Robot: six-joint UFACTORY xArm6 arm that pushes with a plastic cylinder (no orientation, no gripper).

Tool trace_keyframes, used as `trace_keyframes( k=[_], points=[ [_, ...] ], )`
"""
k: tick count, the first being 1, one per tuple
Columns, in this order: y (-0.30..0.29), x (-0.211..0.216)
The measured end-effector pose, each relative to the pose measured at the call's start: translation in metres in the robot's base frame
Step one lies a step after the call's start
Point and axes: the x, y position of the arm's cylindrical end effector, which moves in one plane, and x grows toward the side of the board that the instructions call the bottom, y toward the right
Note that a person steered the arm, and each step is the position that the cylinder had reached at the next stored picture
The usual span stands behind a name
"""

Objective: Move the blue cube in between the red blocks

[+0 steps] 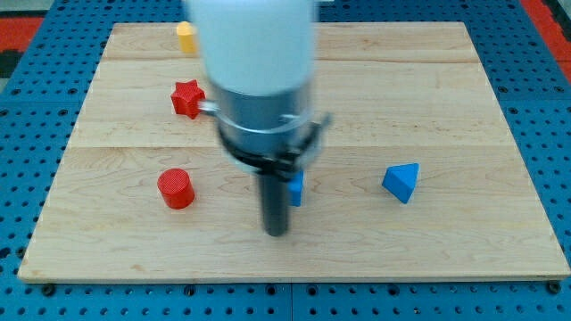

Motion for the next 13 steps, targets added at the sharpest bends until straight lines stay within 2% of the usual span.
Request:
trace_keyframes(
  k=[1,2,3,4,5,6,7,9,13],
  points=[
    [0.011,-0.038],
    [-0.028,-0.075],
    [-0.096,-0.082],
    [-0.031,-0.057],
    [-0.014,-0.052],
    [-0.027,-0.095],
    [0.014,-0.112],
    [-0.057,-0.125],
    [-0.072,-0.151]
  ],
)
